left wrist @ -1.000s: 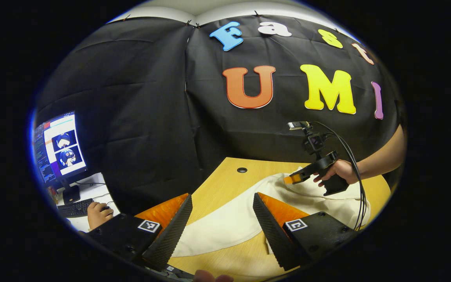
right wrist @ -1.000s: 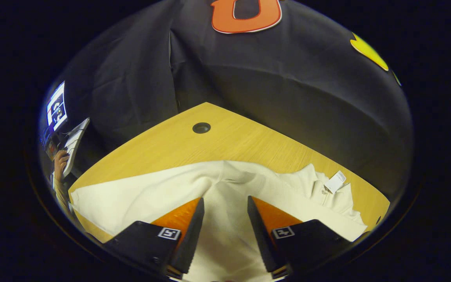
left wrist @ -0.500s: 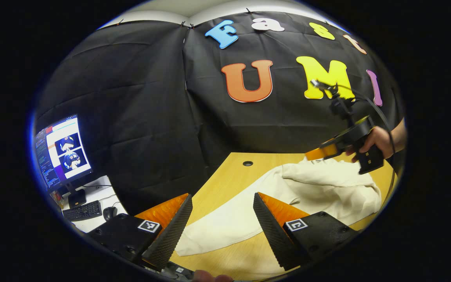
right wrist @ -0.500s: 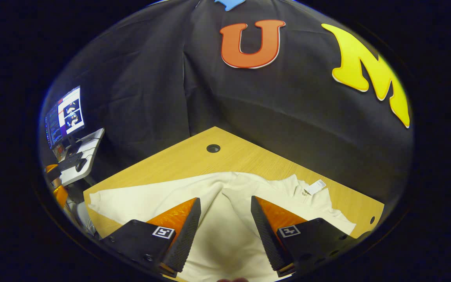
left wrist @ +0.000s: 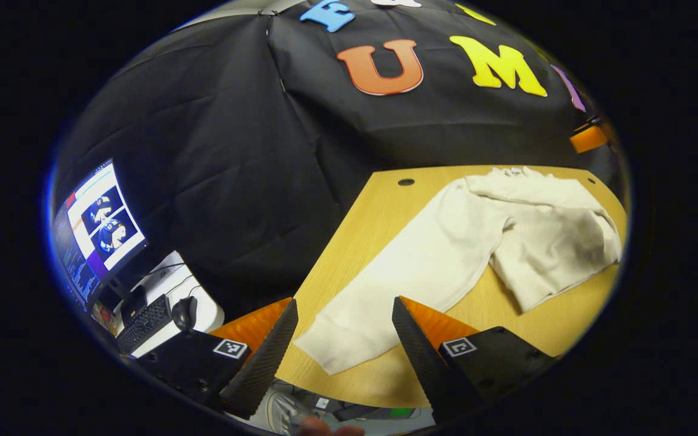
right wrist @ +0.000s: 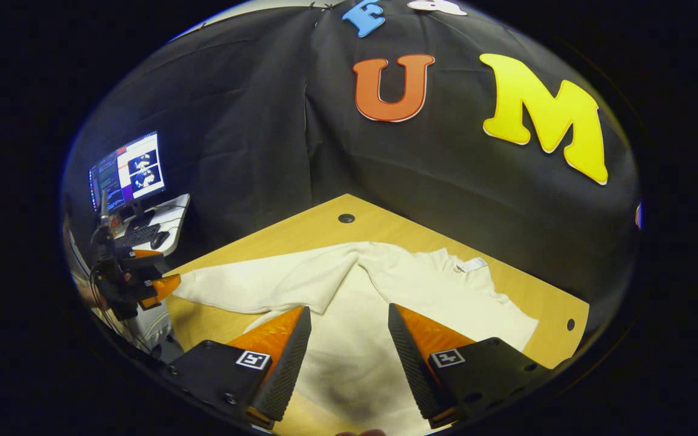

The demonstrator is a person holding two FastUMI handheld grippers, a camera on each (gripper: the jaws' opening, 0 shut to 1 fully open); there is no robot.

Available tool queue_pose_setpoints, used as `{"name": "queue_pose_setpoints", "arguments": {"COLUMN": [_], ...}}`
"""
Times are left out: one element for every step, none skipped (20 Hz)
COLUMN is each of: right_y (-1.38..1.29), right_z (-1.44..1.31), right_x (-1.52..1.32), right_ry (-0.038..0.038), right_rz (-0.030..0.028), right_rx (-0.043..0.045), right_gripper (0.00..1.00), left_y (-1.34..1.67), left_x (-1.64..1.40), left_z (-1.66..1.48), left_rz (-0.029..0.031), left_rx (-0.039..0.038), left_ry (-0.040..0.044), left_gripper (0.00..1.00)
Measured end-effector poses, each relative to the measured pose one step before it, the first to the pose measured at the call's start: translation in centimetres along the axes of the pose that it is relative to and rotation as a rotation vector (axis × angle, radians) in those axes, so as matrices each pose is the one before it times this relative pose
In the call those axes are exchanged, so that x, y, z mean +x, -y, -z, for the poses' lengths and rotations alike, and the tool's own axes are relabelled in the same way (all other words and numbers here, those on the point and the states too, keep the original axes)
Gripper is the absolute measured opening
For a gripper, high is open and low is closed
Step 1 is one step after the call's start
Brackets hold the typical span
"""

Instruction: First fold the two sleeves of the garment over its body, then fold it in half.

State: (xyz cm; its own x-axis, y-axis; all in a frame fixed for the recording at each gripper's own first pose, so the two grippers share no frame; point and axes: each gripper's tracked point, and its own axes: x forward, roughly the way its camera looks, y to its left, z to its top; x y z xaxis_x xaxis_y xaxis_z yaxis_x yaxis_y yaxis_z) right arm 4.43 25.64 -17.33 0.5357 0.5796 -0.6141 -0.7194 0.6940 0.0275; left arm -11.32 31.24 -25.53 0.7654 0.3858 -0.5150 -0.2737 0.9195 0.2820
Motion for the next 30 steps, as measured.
{"name": "queue_pose_setpoints", "arguments": {"right_y": [0.069,0.242,0.274,0.317,0.354,0.057,0.086,0.217,0.147,-0.01,-0.406,-0.387,-0.257,-0.232,-0.141,-0.172,-0.392,-0.296,-0.216,-0.246,-0.168,-0.104,-0.153,-0.075,0.048,0.065,0.162,0.147,0.112,0.187], "right_z": [0.797,0.904,0.974,1.052,0.929,0.681,0.309,0.198,0.074,0.358,0.133,-0.146,-0.27,-0.177,0.1,0.224,0.27,0.078,-0.055,-0.001,0.061,-0.148,-0.08,-0.266,-0.208,0.014,0.142,0.153,0.175,0.083], "right_x": [-0.768,-0.404,-0.371,-0.201,-0.177,-0.138,-0.158,-0.11,-0.016,-0.211,-0.119,0.008,-0.016,0.026,-0.002,0.017,0.033,0.078,0.057,0.1,-0.068,0.066,-0.057,-0.068,-0.063,-0.082,-0.111,-0.198,-0.171,-0.181], "right_ry": [-0.00929,-0.01068,-0.01542,-0.01824,-0.01798,-0.0132,-0.00455,-0.00026,-0.00236,-0.00549,-0.00327,0.00263,0.00584,0.00721,0.00269,-0.00436,-0.00598,-0.00456,-0.00076,0.00019,-0.00005,-0.00019,0.00149,0.00518,0.0056,0.00406,0.00117,0.00074,-0.00195,-0.00036], "right_rz": [0.00637,0.01015,0.01347,0.01355,0.01192,0.00599,0.00644,0.01061,0.01197,0.00609,-0.00391,-0.00439,-0.00096,-0.00146,0.00152,-0.0013,-0.00787,-0.00573,-0.00444,-0.00167,-0.00285,-0.00363,-0.00204,-0.00117,0.0007,0.00054,0.00361,0.00161,0.0044,0.00292], "right_rx": [0.00261,0.00471,0.00824,0.01354,0.02321,0.02856,0.02302,0.00782,-0.00786,-0.0072,0.00026,0.00086,-0.00098,-0.00463,-0.00928,-0.00518,0.0017,0.00389,0.00171,-0.00125,0.0001,0.00107,0.00117,0.00293,0.0069,0.00861,0.00928,0.01016,0.01054,0.00803], "right_gripper": [0.8,0.8,0.8,0.8,0.8,0.81,0.81,0.81,0.81,0.79,0.81,0.81,0.81,0.79,0.81,0.79,0.79,0.81,0.81,0.81,0.81,0.81,0.8,0.81,0.81,0.81,0.8,0.81,0.8,0.81], "left_y": [-0.16,-0.374,0.066,0.098,0.004,-0.155,0.001,0.062,0.014,0.01,0.036,0.089,0.168,0.082,0.501,0.35,0.267,-0.011,0.047,0.081,0.244,0.604,0.405,0.308,0.204,0.029,0.179,0.035,0.042,0.259], "left_x": [0.454,0.564,0.482,0.643,0.512,0.252,0.162,0.359,0.216,0.001,0.171,0.247,0.271,0.318,0.2,0.155,0.147,0.049,0.073,-0.008,0.069,-0.005,0.241,-0.112,0.059,-0.023,0.029,0.055,-0.027,-0.107], "left_z": [0.791,1.075,1.056,0.681,0.697,0.737,0.216,0.025,-0.02,0.175,0.3,0.266,0.271,0.064,0.147,-0.067,-0.036,0.08,-0.046,0.194,-0.107,-0.156,-0.079,0.008,-0.258,0.139,-0.195,-0.158,-0.154,-0.068], "left_rz": [0.01486,0.01028,0.02657,0.02555,0.02102,0.0148,0.01174,0.00975,0.01211,0.00978,0.01437,0.01539,0.01688,0.01204,0.02419,0.0125,0.01381,0.01245,0.00836,0.00507,0.013,0.01852,0.01225,0.00129,0.00426,0.00805,0.01887,0.01562,0.02212,0.02687], "left_rx": [0.0179,0.01415,0.0073,0.00457,0.0021,-0.00324,-0.00779,-0.00643,-0.00118,-0.00169,-0.00502,-0.0076,-0.01035,-0.01049,-0.00928,-0.00553,-0.00326,-0.00686,-0.00874,-0.00256,0.00851,0.01237,0.01729,0.01417,0.01043,-0.00127,-0.02083,-0.03014,-0.03424,-0.0289], "left_ry": [-0.02083,-0.02523,-0.03544,-0.01646,-0.02044,-0.02023,-0.00504,-0.00066,-0.00823,-0.01038,-0.01355,-0.01118,-0.01415,-0.00075,-0.01012,0.00233,0.00967,0.0159,0.01387,0.00447,-0.00553,-0.00844,-0.00735,-0.002,-0.00064,-0.00383,-0.0031,-0.00608,-0.00365,-0.00485], "left_gripper": [1.0,1.0,1.0,1.0,1.0,1.0,1.0,0.99,0.99,0.99,0.99,0.99,0.99,0.99,0.99,0.98,1.0,0.94,0.95,0.93,0.91,0.86,0.78,0.62,0.53,0.44,0.41,0.27,0.25,0.14]}}
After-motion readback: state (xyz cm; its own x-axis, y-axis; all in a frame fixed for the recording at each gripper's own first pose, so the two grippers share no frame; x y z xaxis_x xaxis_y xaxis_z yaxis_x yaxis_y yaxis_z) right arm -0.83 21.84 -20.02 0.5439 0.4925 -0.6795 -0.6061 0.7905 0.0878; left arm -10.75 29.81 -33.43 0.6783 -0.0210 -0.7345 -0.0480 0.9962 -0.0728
